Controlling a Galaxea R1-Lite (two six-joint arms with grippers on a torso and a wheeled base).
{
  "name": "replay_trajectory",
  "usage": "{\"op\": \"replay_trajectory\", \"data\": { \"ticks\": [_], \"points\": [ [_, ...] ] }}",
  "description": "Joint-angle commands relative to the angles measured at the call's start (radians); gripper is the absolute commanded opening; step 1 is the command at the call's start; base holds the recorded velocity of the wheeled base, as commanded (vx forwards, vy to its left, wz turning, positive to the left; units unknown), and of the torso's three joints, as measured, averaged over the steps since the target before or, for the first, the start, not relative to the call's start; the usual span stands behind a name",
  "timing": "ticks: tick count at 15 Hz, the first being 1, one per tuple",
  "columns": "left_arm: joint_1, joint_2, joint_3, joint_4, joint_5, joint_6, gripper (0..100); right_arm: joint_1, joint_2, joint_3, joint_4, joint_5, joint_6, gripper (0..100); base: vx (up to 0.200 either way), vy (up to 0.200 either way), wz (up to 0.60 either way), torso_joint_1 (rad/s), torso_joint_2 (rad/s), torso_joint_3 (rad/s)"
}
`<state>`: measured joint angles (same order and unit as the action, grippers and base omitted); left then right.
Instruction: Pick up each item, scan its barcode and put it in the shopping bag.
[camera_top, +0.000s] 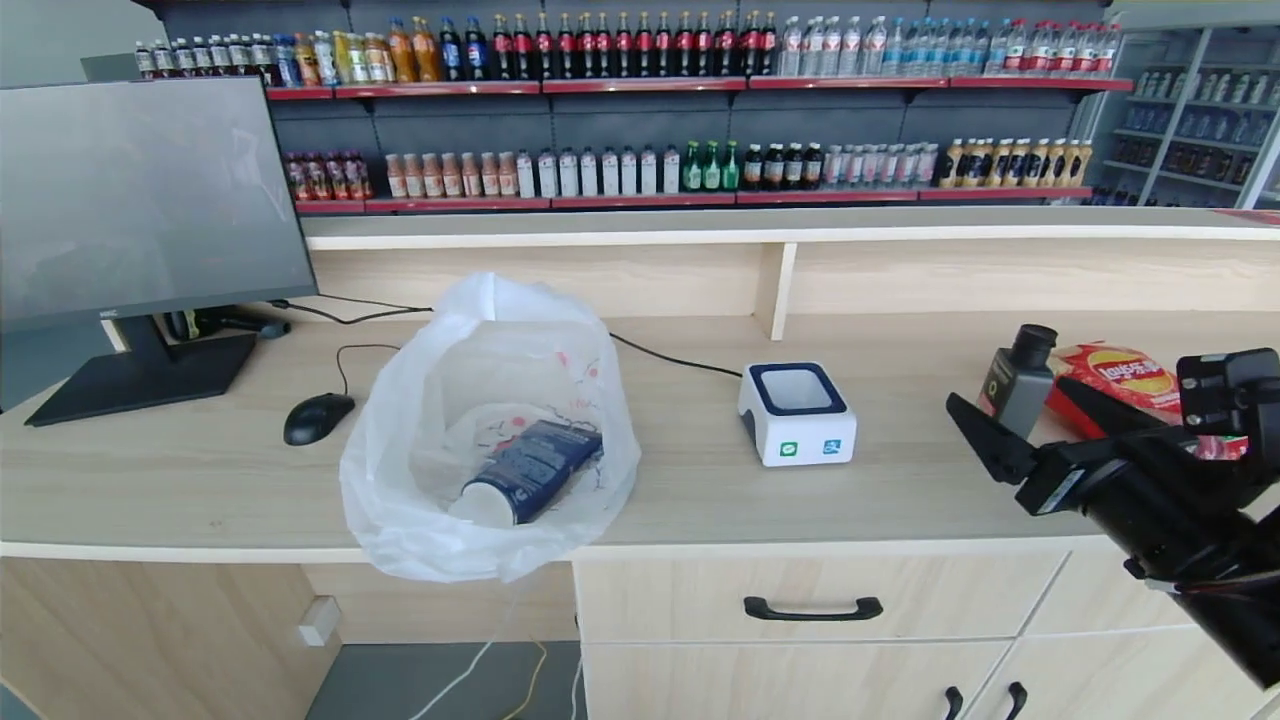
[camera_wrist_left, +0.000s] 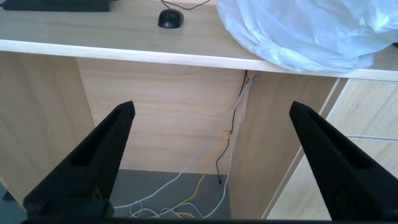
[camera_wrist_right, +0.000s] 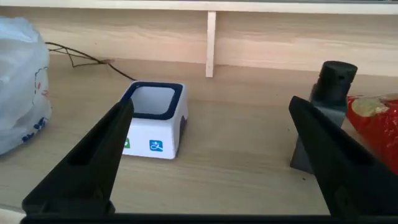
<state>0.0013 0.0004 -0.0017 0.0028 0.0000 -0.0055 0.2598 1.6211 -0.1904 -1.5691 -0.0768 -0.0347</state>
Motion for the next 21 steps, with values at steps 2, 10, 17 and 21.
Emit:
{"op": "replay_trajectory", "data": {
  "ticks": [2, 10, 17, 21],
  "points": [
    [0.0, 0.0, 0.0, 0.0, 0.0, -0.001, 100, -0.004, 0.04, -0.018, -0.002, -0.034, 0.006, 100, 0.0, -0.2, 0.0, 0.002, 0.0, 0.002],
    [0.0, 0.0, 0.0, 0.0, 0.0, -0.001, 100, -0.017, 0.072, 0.006, -0.002, -0.034, -0.024, 100, 0.0, -0.1, 0.0, 0.003, 0.0, 0.0],
    [0.0, 0.0, 0.0, 0.0, 0.0, -0.001, 100, -0.017, 0.072, 0.02, -0.002, -0.029, -0.019, 100, 0.057, 0.0, 0.0, 0.001, 0.0, 0.001],
    [0.0, 0.0, 0.0, 0.0, 0.0, -0.001, 100, -0.022, 0.049, 0.059, -0.002, -0.029, -0.019, 100, 0.05, 0.0, 0.0, -0.003, 0.0, -0.001]
  ]
}}
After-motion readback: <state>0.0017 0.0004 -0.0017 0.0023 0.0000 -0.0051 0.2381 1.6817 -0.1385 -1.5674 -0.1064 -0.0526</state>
